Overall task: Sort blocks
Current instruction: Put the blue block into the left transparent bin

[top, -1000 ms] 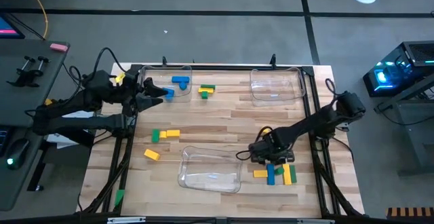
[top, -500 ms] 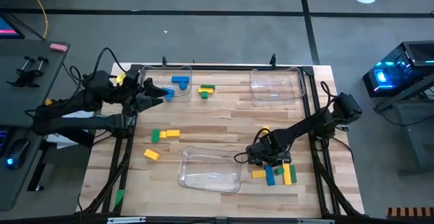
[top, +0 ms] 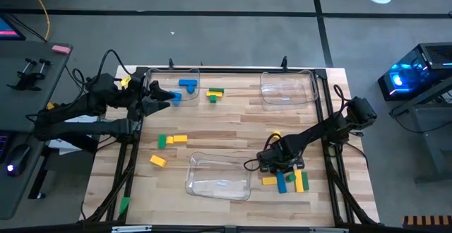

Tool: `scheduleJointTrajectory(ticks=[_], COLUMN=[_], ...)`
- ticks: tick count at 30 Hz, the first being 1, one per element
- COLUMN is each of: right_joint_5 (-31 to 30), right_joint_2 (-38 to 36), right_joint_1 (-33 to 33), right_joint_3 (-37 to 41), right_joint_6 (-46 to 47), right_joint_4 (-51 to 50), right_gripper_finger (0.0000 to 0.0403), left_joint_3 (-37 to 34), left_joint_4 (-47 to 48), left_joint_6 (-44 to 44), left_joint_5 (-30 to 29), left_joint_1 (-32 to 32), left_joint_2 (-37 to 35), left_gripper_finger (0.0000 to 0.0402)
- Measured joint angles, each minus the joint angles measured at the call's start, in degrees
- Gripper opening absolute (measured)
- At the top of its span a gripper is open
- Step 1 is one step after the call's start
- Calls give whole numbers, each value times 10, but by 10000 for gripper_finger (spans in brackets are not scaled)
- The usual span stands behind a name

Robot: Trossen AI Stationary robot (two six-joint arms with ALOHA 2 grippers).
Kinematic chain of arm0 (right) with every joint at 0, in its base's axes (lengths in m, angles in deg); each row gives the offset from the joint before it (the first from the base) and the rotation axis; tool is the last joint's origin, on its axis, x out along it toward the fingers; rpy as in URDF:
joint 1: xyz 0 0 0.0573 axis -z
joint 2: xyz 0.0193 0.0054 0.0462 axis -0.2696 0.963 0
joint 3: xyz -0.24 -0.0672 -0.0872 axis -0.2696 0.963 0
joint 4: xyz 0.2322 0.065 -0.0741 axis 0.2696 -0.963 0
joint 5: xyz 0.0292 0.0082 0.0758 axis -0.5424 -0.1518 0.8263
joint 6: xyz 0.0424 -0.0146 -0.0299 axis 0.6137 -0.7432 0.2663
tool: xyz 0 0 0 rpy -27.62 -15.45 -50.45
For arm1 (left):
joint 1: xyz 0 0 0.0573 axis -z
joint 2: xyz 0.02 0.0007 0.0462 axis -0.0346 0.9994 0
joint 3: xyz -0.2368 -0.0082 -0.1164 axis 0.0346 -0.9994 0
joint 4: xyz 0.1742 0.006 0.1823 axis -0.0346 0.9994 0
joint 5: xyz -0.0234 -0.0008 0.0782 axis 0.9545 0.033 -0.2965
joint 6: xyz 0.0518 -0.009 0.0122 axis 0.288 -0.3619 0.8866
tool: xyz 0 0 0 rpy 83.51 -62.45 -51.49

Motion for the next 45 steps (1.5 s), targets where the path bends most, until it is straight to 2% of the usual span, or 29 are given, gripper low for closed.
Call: scheduleJointTrajectory(ticks=[5, 16, 20, 25, 28, 31, 35, 39, 42, 45], right_joint_5=[-20, -156, -238, -389, -474, -500, -479, -421, -405, -396], right_joint_2=[2, 3, 3, 1, 0, 0, 24, 77, 119, 167], right_joint_1=[0, 45, 72, 109, 140, 180, 233, 278, 305, 328], right_joint_3=[-21, -146, -236, -369, -423, -437, -438, -438, -447, -470], right_joint_6=[-34, -139, -199, -287, -358, -457, -579, -633, -636, -642], right_joint_4=[-32, -170, -240, -274, -206, -58, 176, 366, 438, 462], right_gripper_finger=[130, 130, 129, 129, 129, 129, 129, 129, 129, 129], left_joint_3=[0, 0, 0, 0, 0, 0, 0, 0, 0, 0], left_joint_4=[0, -5, -5, -5, -5, -12, -52, -114, -169, -215], left_joint_6=[2, 13, 20, 22, 22, 21, 1, -19, -29, -30], left_joint_5=[-6, -8, -10, -17, -36, -46, -42, -33, -26, -23], left_joint_1=[0, 0, 0, 0, 0, 0, 1, 1, 1, 1], left_joint_2=[0, 0, 0, 0, 0, 0, 0, 0, 0, 0], left_gripper_finger=[254, 254, 254, 254, 254, 254, 254, 254, 254, 254])
